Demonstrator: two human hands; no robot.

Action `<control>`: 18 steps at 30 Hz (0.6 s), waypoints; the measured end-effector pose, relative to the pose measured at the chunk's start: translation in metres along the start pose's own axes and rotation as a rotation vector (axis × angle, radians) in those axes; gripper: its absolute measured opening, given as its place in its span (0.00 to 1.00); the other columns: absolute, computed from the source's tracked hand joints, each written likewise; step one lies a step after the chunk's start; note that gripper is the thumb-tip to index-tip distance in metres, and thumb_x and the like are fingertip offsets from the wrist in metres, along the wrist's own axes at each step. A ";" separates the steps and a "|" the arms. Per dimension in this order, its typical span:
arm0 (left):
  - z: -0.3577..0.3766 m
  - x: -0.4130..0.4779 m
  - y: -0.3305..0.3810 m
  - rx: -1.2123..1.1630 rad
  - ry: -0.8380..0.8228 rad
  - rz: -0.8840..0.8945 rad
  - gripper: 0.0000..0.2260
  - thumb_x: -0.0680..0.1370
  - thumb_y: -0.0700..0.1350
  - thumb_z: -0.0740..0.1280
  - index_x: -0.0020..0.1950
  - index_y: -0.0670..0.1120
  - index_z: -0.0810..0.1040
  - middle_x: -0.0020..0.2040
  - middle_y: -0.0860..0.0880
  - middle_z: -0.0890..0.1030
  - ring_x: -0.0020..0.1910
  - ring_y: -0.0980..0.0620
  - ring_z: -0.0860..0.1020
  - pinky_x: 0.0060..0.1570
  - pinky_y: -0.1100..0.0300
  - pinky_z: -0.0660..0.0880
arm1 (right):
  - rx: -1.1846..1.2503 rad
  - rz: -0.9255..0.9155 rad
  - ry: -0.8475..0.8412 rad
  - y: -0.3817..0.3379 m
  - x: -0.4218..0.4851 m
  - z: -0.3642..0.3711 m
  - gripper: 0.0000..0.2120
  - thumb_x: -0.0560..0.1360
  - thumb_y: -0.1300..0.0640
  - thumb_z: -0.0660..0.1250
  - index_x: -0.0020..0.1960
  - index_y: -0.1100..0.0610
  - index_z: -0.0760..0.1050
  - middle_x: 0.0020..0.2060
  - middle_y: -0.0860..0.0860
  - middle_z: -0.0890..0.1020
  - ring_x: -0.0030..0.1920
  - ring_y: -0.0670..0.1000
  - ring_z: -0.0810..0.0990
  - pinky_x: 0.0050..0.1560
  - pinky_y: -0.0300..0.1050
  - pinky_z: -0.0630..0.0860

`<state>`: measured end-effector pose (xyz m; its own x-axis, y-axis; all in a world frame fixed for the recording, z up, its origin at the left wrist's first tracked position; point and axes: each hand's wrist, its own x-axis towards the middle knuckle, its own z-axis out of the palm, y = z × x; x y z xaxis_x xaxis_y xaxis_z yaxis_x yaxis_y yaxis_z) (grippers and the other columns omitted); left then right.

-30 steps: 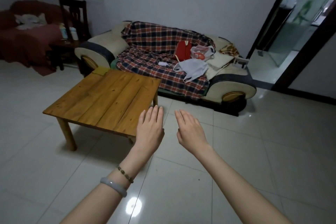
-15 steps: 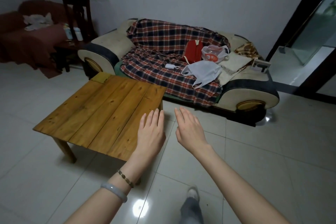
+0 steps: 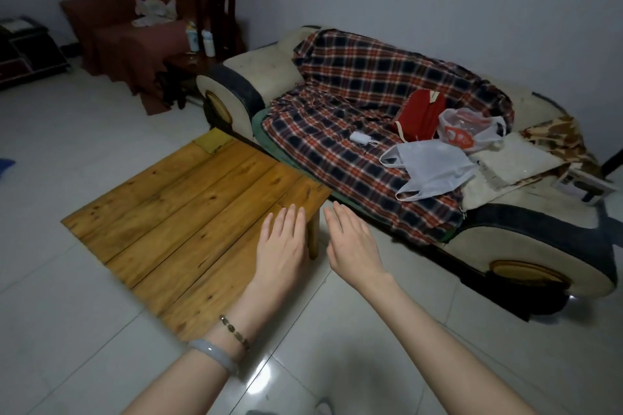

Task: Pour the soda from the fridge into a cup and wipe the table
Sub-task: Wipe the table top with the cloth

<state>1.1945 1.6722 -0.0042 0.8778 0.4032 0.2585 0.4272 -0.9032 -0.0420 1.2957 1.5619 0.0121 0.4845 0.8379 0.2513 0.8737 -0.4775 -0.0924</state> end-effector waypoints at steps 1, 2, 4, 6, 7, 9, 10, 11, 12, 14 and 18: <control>0.004 0.008 0.002 0.006 -0.008 -0.018 0.35 0.63 0.45 0.78 0.66 0.37 0.73 0.64 0.38 0.76 0.63 0.40 0.75 0.64 0.45 0.68 | 0.008 -0.017 -0.007 0.009 0.009 0.003 0.32 0.65 0.64 0.71 0.68 0.64 0.67 0.63 0.61 0.74 0.65 0.59 0.73 0.63 0.52 0.72; 0.007 0.016 0.003 0.014 -0.018 -0.035 0.35 0.63 0.45 0.78 0.66 0.37 0.73 0.64 0.38 0.76 0.63 0.41 0.75 0.64 0.45 0.68 | 0.016 -0.033 -0.013 0.016 0.018 0.006 0.32 0.65 0.64 0.71 0.68 0.64 0.67 0.64 0.61 0.74 0.65 0.59 0.72 0.63 0.52 0.71; 0.016 0.030 0.002 0.031 -0.038 -0.066 0.36 0.62 0.46 0.79 0.67 0.37 0.73 0.64 0.38 0.76 0.63 0.41 0.75 0.64 0.45 0.68 | 0.032 -0.060 -0.024 0.029 0.036 0.014 0.33 0.65 0.63 0.71 0.68 0.64 0.66 0.64 0.61 0.74 0.65 0.59 0.72 0.63 0.52 0.71; 0.025 0.045 -0.001 0.038 -0.056 -0.100 0.37 0.61 0.45 0.79 0.67 0.37 0.73 0.64 0.39 0.75 0.63 0.41 0.75 0.64 0.46 0.68 | 0.053 -0.081 -0.038 0.039 0.055 0.024 0.33 0.65 0.63 0.71 0.68 0.64 0.66 0.64 0.61 0.74 0.65 0.59 0.72 0.63 0.52 0.70; 0.029 0.053 -0.004 0.041 -0.065 -0.119 0.37 0.61 0.46 0.79 0.67 0.38 0.72 0.64 0.39 0.75 0.63 0.41 0.75 0.64 0.46 0.68 | 0.062 -0.092 -0.045 0.044 0.064 0.029 0.33 0.65 0.63 0.71 0.69 0.63 0.66 0.64 0.61 0.74 0.65 0.59 0.72 0.64 0.52 0.70; 0.038 0.069 -0.009 0.045 -0.072 -0.153 0.36 0.62 0.48 0.78 0.67 0.38 0.73 0.64 0.39 0.76 0.63 0.41 0.75 0.64 0.46 0.68 | 0.072 -0.120 -0.061 0.051 0.083 0.041 0.32 0.67 0.63 0.70 0.69 0.63 0.66 0.65 0.61 0.73 0.66 0.59 0.71 0.65 0.51 0.68; 0.043 0.078 -0.012 0.041 -0.077 -0.169 0.36 0.62 0.49 0.78 0.66 0.38 0.73 0.64 0.39 0.76 0.63 0.41 0.75 0.64 0.46 0.68 | 0.073 -0.136 -0.070 0.054 0.094 0.047 0.32 0.67 0.63 0.69 0.70 0.63 0.65 0.66 0.61 0.72 0.67 0.59 0.70 0.66 0.51 0.67; 0.048 0.087 -0.016 0.036 -0.083 -0.184 0.37 0.62 0.49 0.78 0.67 0.38 0.73 0.64 0.39 0.76 0.63 0.41 0.75 0.64 0.45 0.68 | 0.072 -0.149 -0.078 0.058 0.104 0.053 0.32 0.68 0.63 0.69 0.70 0.63 0.64 0.66 0.60 0.72 0.68 0.58 0.70 0.66 0.51 0.66; 0.053 0.097 -0.020 0.033 -0.087 -0.198 0.37 0.61 0.49 0.79 0.67 0.37 0.72 0.64 0.39 0.76 0.63 0.41 0.75 0.64 0.45 0.68 | 0.072 -0.161 -0.082 0.061 0.117 0.059 0.32 0.68 0.63 0.69 0.70 0.62 0.64 0.66 0.60 0.71 0.68 0.58 0.69 0.67 0.51 0.66; 0.065 0.118 -0.030 0.028 -0.088 -0.224 0.38 0.61 0.49 0.79 0.67 0.37 0.72 0.64 0.38 0.76 0.63 0.41 0.75 0.63 0.44 0.68 | 0.077 -0.186 -0.090 0.068 0.143 0.070 0.32 0.68 0.63 0.69 0.71 0.62 0.63 0.67 0.60 0.71 0.68 0.58 0.69 0.67 0.52 0.66; 0.091 0.170 -0.058 0.036 -0.072 -0.282 0.36 0.63 0.48 0.78 0.67 0.36 0.71 0.64 0.38 0.75 0.63 0.40 0.75 0.64 0.44 0.68 | 0.087 -0.251 -0.107 0.082 0.210 0.093 0.32 0.69 0.62 0.69 0.71 0.62 0.64 0.66 0.60 0.71 0.68 0.58 0.69 0.67 0.52 0.68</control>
<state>1.3389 1.8067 -0.0451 0.7360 0.6482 0.1954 0.6628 -0.7487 -0.0127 1.4728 1.7230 -0.0320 0.2503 0.9525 0.1737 0.9651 -0.2311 -0.1236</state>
